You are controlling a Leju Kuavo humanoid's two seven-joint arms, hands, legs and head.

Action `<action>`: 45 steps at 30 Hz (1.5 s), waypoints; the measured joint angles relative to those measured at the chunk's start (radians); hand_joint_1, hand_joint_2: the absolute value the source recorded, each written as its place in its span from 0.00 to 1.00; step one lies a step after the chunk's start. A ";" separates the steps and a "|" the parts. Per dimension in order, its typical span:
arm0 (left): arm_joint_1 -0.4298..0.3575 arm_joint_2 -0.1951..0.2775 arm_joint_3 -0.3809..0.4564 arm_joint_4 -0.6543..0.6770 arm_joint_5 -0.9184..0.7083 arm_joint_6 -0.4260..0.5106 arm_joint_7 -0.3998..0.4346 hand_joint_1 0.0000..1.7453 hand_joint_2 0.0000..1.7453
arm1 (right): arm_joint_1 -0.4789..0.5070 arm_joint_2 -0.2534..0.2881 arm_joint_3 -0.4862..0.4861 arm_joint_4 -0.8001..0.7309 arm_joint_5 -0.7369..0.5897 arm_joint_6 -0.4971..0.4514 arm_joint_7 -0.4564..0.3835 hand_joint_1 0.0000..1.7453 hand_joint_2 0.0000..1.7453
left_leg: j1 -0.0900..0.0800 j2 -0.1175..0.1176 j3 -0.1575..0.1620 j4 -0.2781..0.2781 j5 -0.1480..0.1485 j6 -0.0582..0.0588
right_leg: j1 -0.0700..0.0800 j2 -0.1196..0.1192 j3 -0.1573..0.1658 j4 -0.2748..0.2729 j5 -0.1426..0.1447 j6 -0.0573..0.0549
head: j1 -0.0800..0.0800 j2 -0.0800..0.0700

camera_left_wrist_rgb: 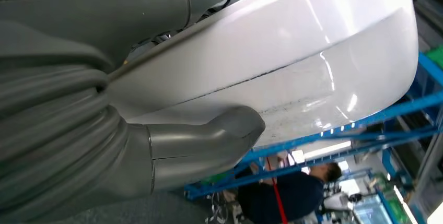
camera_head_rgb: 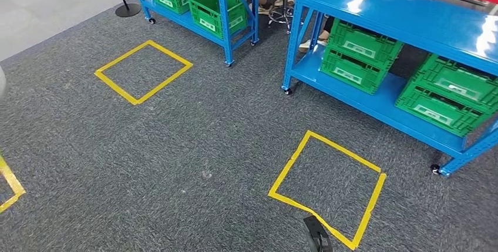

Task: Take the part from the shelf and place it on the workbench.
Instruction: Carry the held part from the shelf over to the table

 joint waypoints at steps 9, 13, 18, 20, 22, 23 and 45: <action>0.059 0.024 0.051 -0.059 -0.021 -0.014 0.001 1.00 1.00 | -0.002 0.008 0.006 0.000 0.008 -0.003 0.006 0.00 0.00 | -0.003 -0.037 0.053 -0.106 0.028 0.051 | -0.004 0.058 -0.058 0.156 -0.100 0.041 | 0.006 0.000; 0.070 0.019 0.051 -0.061 -0.025 -0.017 0.005 1.00 1.00 | 0.001 0.009 0.006 0.000 0.007 -0.003 0.007 0.00 0.00 | -0.002 -0.090 0.052 -0.101 0.028 0.053 | -0.005 0.082 -0.129 0.271 -0.107 0.040 | 0.007 0.000; 0.049 0.017 0.052 -0.058 -0.033 -0.019 0.011 1.00 1.00 | -0.001 0.009 0.006 0.000 0.006 -0.003 -0.005 0.00 0.00 | 0.003 -0.151 0.044 -0.095 0.030 0.030 | -0.006 0.142 -0.021 0.021 0.000 0.028 | 0.007 0.000; 0.039 0.019 0.052 -0.054 -0.033 -0.021 0.017 1.00 1.00 | -0.003 0.009 0.006 0.000 0.006 -0.002 -0.006 0.00 0.00 | 0.005 -0.167 0.039 -0.100 0.036 0.016 | -0.004 0.120 -0.018 0.015 0.005 0.017 | 0.007 0.000; 0.028 0.025 0.052 -0.046 -0.033 -0.026 0.018 1.00 1.00 | -0.005 0.010 0.006 0.000 0.003 -0.002 -0.003 0.00 0.00 | 0.003 -0.130 0.024 -0.078 0.022 0.008 | -0.004 0.100 -0.013 0.004 0.014 0.002 | 0.004 0.000; 0.020 0.026 0.051 -0.039 -0.032 -0.029 0.016 1.00 1.00 | -0.005 0.010 0.006 0.000 0.000 -0.002 -0.002 0.00 0.00 | 0.002 -0.099 0.003 -0.037 -0.002 0.005 | -0.005 0.089 -0.011 0.000 0.017 -0.004 | 0.002 0.000; -0.011 0.024 0.039 0.017 -0.010 -0.026 -0.014 1.00 1.00 | 0.001 0.011 0.005 0.000 -0.003 0.000 -0.011 0.00 0.00 | 0.000 -0.106 0.045 -0.092 0.033 0.049 | -0.003 0.093 -0.102 0.196 -0.051 0.031 | 0.006 0.000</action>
